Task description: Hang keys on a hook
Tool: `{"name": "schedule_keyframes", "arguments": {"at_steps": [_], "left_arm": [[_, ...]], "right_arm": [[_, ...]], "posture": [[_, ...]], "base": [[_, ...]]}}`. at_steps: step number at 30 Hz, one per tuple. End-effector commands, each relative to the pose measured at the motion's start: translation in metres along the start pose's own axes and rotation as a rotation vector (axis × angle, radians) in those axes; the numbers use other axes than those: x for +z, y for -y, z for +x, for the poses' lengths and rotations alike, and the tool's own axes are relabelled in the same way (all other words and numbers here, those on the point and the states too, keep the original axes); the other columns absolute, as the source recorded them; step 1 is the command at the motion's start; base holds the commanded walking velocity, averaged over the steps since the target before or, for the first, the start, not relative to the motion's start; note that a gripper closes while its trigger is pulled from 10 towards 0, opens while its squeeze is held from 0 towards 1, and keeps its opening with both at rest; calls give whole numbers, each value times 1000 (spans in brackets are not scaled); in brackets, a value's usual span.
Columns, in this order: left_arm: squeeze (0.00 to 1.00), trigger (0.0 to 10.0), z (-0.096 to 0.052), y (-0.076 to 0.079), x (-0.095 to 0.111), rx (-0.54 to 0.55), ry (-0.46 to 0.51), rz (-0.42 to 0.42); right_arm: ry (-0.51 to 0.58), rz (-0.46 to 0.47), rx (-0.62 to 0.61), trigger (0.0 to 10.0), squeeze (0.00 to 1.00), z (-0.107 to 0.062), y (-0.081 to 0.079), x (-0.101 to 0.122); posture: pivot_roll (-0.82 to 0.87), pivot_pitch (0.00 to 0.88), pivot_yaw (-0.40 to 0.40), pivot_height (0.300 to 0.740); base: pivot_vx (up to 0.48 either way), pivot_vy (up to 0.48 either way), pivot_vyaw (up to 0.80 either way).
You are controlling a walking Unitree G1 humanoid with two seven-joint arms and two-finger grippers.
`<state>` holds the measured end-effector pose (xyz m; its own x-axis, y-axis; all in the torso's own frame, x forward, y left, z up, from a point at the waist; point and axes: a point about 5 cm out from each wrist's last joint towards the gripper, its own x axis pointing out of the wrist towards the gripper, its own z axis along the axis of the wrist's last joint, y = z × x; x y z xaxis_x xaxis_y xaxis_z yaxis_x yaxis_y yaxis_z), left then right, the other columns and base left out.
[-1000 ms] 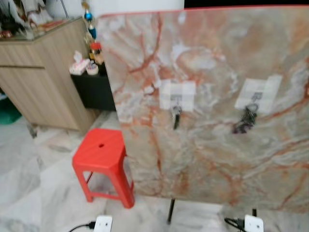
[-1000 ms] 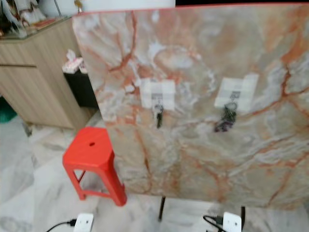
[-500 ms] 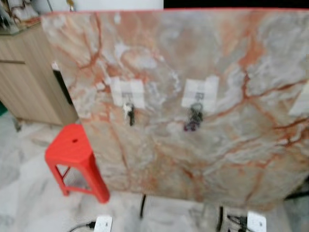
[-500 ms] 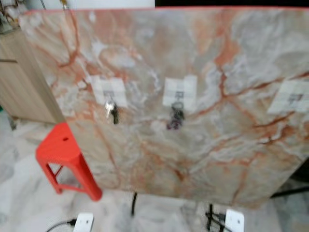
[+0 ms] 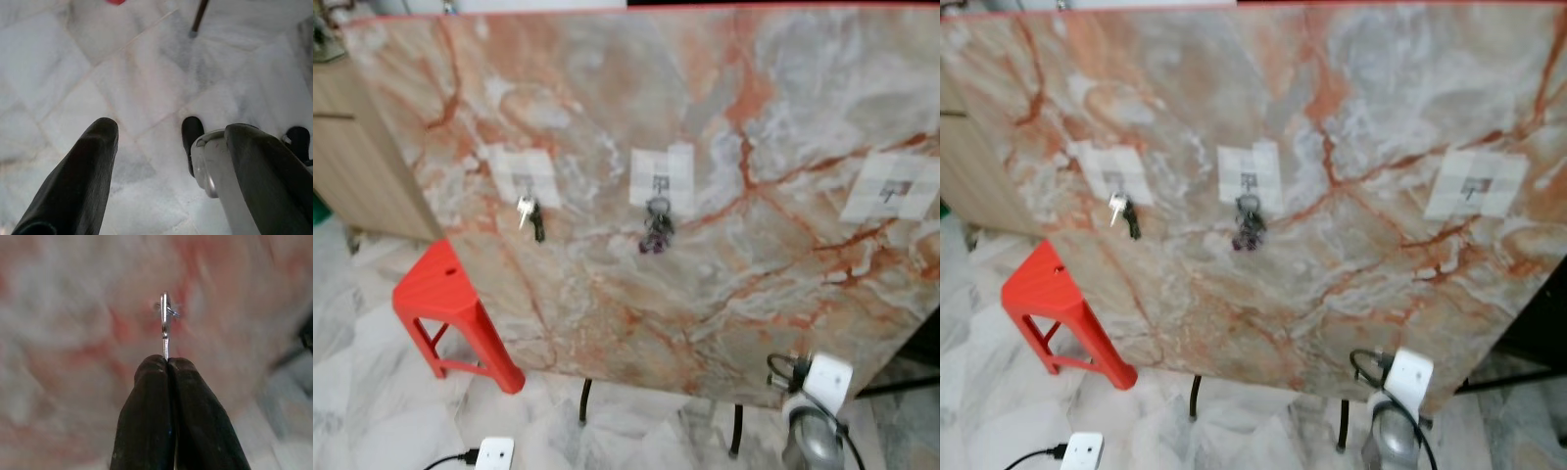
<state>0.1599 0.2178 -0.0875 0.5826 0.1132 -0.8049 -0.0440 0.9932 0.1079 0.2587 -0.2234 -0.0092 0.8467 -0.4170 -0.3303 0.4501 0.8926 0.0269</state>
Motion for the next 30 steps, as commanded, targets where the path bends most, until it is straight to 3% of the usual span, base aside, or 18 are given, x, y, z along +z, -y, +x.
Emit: {"name": "schedule_keyframes", "arguments": {"at_steps": [1,10,17,19,25,30], "left_arm": [[0,10000,0,-6,2,14,4,-10],[0,10000,5,0,24,3,68,3],[0,10000,4,0,21,4,77,5],[0,10000,1,-2,11,4,65,20],[0,10000,-3,-12,2,21,52,38],[0,10000,-1,-8,9,10,75,42]], "right_arm": [[-22,-3,3,10000,0,-6,0,-10],[164,-13,-80,10000,0,0,3,25],[273,-22,-141,10000,0,-7,11,43],[325,0,-234,10000,0,-22,25,57],[375,6,-287,10000,0,-48,33,69],[429,0,-301,10000,0,-58,36,87]], "posture": [[-33,0,38,727],[-30,0,40,727],[-34,0,45,727],[-19,0,45,727],[-26,0,56,727],[-26,0,58,727]], "base": [[0,0,0],[0,0,0],[0,0,0],[0,0,0],[0,0,0],[0,0,0]]}}
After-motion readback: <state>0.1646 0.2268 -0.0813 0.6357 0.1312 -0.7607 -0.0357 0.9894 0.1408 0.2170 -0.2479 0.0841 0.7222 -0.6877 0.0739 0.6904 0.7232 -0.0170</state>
